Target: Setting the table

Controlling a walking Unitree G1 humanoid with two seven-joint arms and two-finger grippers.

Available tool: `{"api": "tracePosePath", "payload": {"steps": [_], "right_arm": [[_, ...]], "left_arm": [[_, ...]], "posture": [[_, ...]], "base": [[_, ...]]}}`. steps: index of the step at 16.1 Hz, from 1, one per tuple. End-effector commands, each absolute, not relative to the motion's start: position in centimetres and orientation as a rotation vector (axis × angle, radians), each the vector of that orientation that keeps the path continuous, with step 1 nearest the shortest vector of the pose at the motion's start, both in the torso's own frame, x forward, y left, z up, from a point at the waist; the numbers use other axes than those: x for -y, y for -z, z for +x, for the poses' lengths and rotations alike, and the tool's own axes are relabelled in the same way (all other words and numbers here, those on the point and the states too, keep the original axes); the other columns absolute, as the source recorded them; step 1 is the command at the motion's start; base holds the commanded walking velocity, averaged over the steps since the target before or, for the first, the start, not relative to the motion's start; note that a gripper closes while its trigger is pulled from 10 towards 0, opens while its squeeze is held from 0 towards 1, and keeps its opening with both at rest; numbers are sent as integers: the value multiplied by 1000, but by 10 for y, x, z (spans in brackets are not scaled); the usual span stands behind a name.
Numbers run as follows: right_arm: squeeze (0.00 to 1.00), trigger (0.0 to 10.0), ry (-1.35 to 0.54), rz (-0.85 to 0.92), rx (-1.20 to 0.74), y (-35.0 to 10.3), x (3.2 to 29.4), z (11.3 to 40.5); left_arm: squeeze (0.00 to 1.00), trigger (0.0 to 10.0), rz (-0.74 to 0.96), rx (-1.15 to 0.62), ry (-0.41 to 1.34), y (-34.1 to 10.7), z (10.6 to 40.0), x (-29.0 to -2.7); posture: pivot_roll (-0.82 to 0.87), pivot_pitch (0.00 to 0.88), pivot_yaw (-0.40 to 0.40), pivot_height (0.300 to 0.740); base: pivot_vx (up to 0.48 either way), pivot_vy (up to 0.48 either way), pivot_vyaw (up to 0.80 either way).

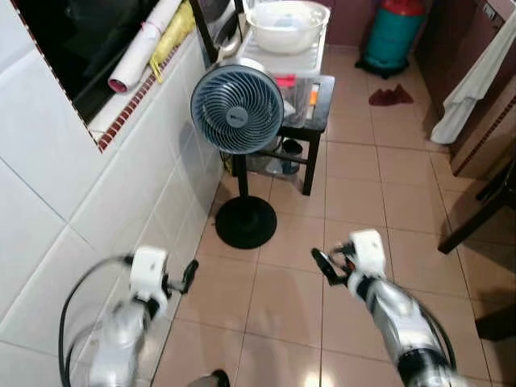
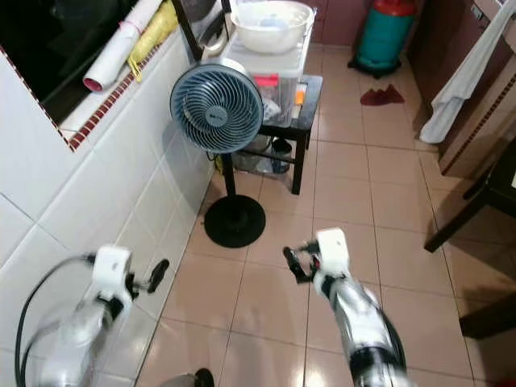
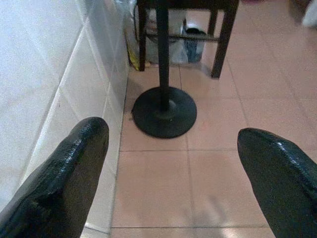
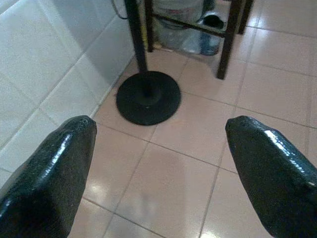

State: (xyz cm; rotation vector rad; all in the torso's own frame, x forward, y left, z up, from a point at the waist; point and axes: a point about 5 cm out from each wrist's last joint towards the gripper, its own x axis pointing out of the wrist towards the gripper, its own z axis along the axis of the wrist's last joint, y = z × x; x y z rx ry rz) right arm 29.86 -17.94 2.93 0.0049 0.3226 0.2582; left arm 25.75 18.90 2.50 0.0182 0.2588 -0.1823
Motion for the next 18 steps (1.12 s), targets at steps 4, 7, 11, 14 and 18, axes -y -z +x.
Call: {"api": "tracePosePath", "payload": {"steps": [4,7,11,14,18], "right_arm": [[0,10000,-129,-2,-178,-60,192,284],[0,10000,-93,-6,-144,-69,187,267],[0,10000,-112,-11,-121,-88,183,242],[0,10000,-132,-11,-131,-95,181,243],[0,10000,-147,-4,-142,-100,174,246]], "left_arm": [[0,10000,23,-157,51,-53,246,-190],[0,10000,30,-141,66,-63,234,-183],[0,10000,45,-206,43,-60,215,-190],[0,10000,53,-199,82,-65,218,-183],[0,10000,19,-177,84,-74,227,-181]], "posture": [[-96,169,43,740],[-113,192,30,740],[-119,200,22,740],[-113,201,21,740],[-117,199,28,740]], "base": [[0,0,0],[0,0,0],[0,0,0],[0,0,0],[0,0,-755]]}}
